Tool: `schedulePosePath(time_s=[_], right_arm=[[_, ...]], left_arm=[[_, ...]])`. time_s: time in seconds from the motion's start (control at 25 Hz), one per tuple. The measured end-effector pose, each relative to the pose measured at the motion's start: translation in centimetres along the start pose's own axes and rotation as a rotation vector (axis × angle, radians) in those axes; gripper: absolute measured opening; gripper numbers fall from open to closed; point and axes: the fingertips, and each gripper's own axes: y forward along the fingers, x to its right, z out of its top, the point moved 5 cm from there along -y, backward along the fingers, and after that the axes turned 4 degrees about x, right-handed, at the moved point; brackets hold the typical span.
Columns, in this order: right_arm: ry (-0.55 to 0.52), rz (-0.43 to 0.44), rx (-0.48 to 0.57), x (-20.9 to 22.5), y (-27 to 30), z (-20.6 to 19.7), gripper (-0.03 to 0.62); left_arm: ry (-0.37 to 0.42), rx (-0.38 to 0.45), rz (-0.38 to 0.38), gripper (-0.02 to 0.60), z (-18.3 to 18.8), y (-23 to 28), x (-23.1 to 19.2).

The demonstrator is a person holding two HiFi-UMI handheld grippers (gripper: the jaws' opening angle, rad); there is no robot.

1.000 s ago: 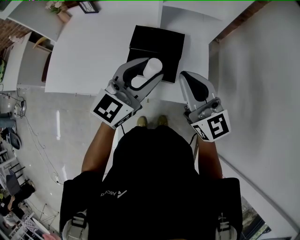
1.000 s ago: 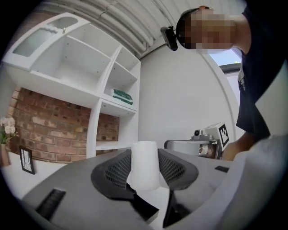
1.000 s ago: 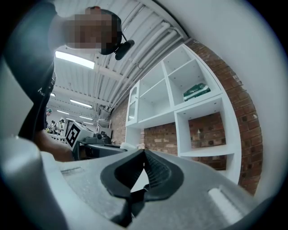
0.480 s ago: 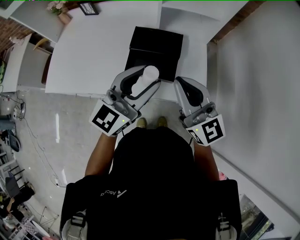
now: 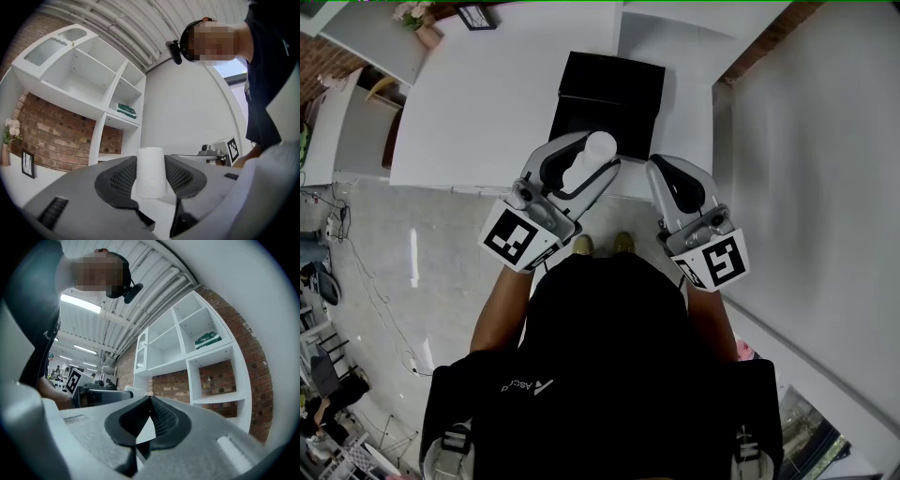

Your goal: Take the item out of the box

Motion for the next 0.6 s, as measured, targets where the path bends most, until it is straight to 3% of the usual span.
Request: schedulePosePath(time_s=[0.6], right_arm=[[-0.001, 0.009, -0.007, -0.26, 0.07, 0.08, 0.0]], left_arm=[[-0.004, 0.017, -0.014, 0.181, 0.33, 0.08, 0.24]])
